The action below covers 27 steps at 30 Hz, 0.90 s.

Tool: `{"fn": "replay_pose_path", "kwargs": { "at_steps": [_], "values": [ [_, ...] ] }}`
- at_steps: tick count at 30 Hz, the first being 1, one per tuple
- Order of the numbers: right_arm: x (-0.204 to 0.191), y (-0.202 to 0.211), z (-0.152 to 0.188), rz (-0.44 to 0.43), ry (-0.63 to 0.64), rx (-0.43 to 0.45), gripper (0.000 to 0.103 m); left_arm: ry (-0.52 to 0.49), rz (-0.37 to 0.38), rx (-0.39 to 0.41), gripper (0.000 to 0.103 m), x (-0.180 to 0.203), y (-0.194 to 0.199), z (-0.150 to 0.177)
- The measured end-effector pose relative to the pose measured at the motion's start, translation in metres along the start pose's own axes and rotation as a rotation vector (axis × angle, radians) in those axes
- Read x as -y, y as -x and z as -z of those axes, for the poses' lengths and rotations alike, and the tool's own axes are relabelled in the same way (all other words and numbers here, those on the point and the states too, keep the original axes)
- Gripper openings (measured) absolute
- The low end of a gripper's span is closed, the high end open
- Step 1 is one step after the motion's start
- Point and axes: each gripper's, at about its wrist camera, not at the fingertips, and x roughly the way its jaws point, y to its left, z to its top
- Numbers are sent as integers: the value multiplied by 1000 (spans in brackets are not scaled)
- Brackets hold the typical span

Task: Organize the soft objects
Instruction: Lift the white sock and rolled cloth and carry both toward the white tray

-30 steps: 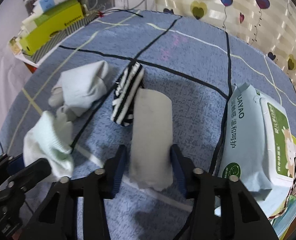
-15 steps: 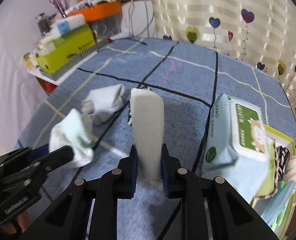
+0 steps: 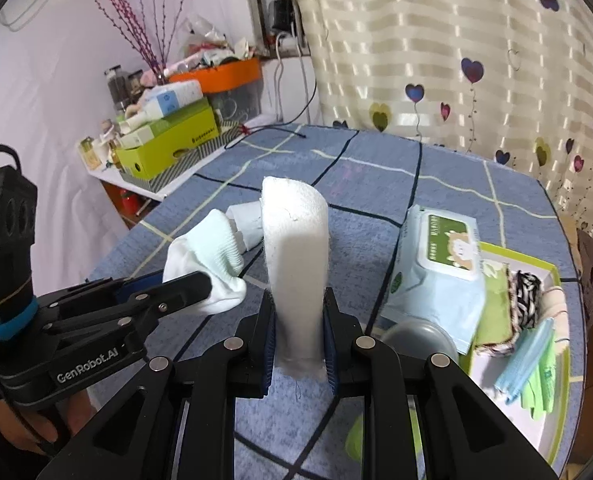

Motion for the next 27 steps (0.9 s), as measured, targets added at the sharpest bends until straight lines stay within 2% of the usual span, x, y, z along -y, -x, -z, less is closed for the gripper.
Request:
{"fn": "replay_pose_path", "kwargs": {
  "at_steps": [14, 27],
  "values": [
    [25, 55, 26, 23, -33, 79, 20, -86, 26, 14, 26, 52, 12, 3],
    [60, 85, 50, 55, -102, 113, 20, -152, 62, -16, 26, 95, 4, 11]
  ]
}}
